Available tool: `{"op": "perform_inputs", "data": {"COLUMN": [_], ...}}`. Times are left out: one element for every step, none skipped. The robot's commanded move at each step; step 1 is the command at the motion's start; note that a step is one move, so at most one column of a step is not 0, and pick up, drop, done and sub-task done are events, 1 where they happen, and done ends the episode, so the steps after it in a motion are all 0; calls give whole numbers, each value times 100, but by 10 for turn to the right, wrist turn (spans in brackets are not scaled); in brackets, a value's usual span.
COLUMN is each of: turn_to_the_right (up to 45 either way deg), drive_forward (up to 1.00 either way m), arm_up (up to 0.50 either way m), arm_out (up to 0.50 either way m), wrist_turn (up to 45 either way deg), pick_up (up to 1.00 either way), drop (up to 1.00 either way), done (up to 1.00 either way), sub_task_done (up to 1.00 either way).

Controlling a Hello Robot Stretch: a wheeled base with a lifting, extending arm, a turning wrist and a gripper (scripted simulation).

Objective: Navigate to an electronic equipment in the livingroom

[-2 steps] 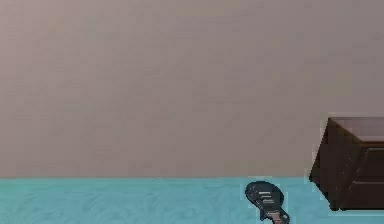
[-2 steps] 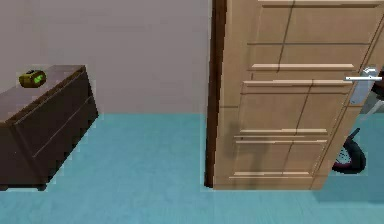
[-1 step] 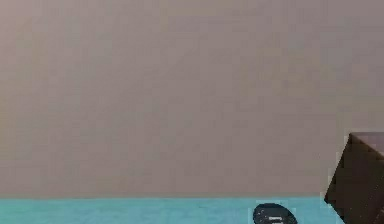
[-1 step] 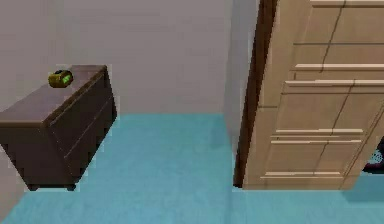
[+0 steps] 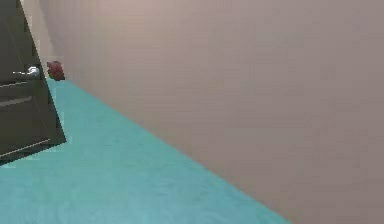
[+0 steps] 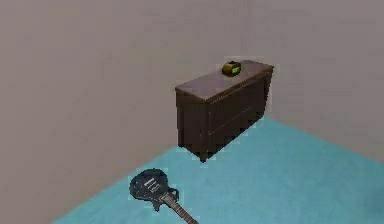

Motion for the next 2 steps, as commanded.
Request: {"op": "perform_inputs", "data": {"turn_to_the_right": [-450,-60], "drive_forward": [0,0], "arm_up": [0,0], "arm_out": [0,0], "wrist_turn": [0,0], "pick_up": [0,0], "drop": [0,0], "done": [0,0], "sub_task_done": [0,0]}}
